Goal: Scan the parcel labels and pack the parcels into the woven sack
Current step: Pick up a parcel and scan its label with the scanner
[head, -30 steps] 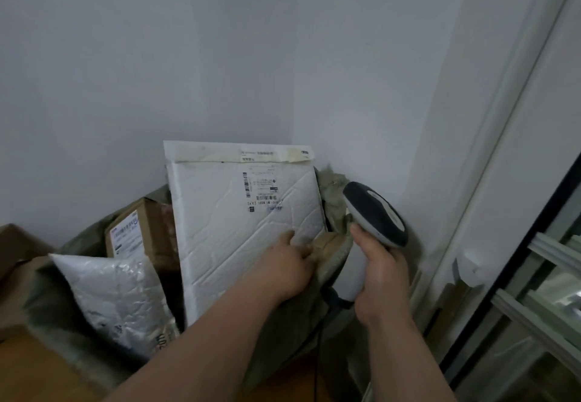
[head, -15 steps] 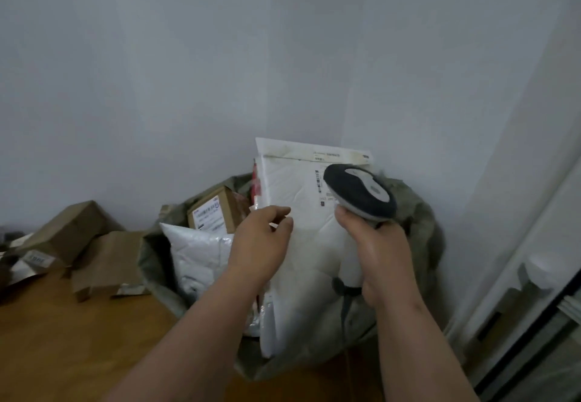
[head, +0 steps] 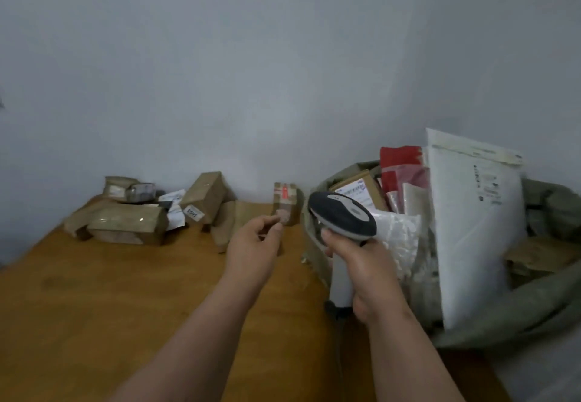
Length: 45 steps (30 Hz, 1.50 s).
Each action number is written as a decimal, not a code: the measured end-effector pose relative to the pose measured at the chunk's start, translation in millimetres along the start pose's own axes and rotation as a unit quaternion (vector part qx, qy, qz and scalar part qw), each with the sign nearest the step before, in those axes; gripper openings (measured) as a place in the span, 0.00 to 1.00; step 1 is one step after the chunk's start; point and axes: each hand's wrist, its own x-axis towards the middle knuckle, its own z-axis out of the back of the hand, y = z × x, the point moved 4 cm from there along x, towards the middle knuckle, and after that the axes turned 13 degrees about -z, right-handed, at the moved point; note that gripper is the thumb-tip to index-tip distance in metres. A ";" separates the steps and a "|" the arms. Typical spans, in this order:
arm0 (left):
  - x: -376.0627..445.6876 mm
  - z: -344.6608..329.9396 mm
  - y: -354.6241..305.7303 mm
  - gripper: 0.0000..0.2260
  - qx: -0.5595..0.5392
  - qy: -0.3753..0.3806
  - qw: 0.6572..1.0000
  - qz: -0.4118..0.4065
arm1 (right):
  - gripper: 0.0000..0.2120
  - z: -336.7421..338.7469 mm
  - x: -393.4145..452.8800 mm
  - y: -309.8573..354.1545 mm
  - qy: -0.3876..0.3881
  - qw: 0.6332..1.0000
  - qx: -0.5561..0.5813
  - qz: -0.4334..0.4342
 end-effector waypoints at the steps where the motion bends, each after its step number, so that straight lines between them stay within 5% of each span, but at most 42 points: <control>1: -0.8 13.9 9.7 0.07 -0.002 -0.010 1.000 0.016 | 0.16 -14.4 -0.2 -7.1 0.005 1.000 -0.002 -0.006; 11: 31.0 96.9 106.6 0.08 -0.007 -0.082 0.988 0.127 | 0.19 -124.8 65.9 -56.8 0.058 0.994 -0.036 -0.086; 16: 64.1 131.8 154.9 0.09 0.021 -0.105 0.978 0.179 | 0.09 -181.8 119.1 -76.8 0.086 0.985 -0.052 -0.142; 26: 111.1 210.7 236.2 0.17 0.058 -0.163 0.950 0.261 | 0.08 -290.1 181.5 -114.3 0.145 0.964 -0.097 -0.202; 41: 218.8 360.0 345.3 0.37 0.205 -0.174 0.936 0.227 | 0.11 -451.5 231.1 -162.0 0.086 0.968 -0.082 -0.222; 45: 229.9 376.0 369.3 0.36 0.121 -0.139 0.950 0.254 | 0.10 -479.0 245.0 -172.0 0.058 0.973 -0.063 -0.214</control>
